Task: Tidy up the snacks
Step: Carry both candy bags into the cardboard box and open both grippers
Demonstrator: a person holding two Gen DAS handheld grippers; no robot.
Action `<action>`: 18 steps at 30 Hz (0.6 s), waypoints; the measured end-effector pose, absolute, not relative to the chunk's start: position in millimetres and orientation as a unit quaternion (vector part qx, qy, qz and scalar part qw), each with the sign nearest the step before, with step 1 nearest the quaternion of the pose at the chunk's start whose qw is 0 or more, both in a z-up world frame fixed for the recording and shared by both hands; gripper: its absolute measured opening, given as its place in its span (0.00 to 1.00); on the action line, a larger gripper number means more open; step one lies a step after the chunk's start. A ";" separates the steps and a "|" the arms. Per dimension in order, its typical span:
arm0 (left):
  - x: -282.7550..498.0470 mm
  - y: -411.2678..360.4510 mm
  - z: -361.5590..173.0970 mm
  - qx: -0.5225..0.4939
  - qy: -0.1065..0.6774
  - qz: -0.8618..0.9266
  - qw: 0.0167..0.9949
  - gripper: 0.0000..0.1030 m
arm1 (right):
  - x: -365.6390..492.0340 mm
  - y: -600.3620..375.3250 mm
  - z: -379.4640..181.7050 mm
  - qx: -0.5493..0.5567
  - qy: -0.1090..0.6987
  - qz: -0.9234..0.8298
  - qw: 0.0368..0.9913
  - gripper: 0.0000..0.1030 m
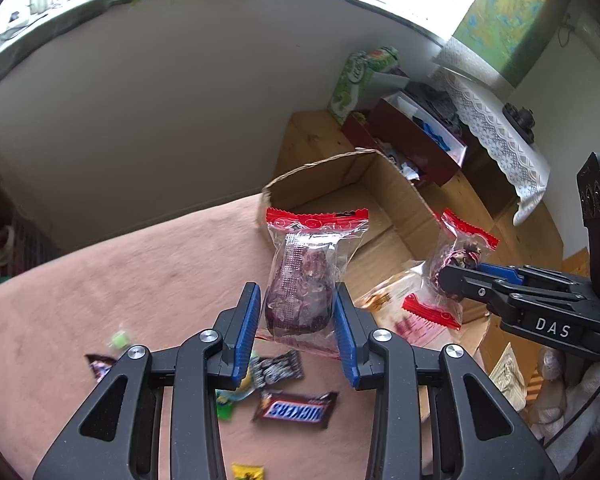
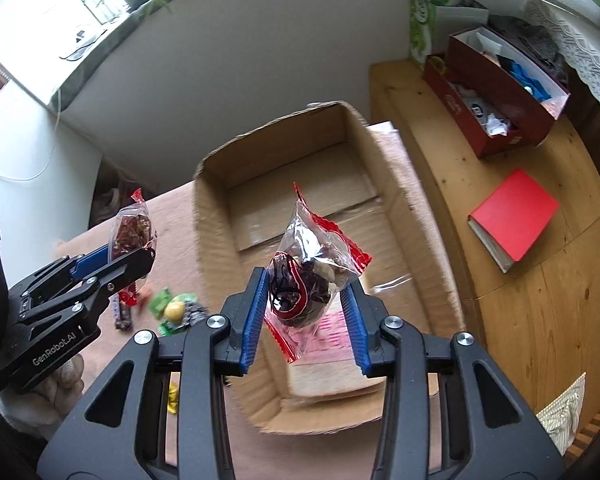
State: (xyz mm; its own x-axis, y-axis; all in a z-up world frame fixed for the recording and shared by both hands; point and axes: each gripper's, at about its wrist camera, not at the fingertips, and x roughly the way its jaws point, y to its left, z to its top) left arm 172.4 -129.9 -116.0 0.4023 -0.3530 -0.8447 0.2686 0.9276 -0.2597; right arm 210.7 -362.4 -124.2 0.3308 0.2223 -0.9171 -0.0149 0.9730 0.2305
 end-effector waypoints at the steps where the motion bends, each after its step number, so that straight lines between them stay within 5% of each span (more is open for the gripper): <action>1: 174.6 -134.8 -116.7 -0.039 0.515 -0.189 0.835 0.33 | 212.7 -364.4 -125.3 0.091 0.574 0.071 0.810 0.38; 14: 189.4 -172.1 -122.9 -0.016 0.524 -0.208 0.826 0.34 | 233.8 -383.2 -133.5 0.085 0.577 0.059 0.810 0.38; 18: 189.8 -173.5 -120.3 -0.012 0.525 -0.207 0.826 0.50 | 233.0 -381.5 -133.8 0.085 0.577 0.056 0.811 0.43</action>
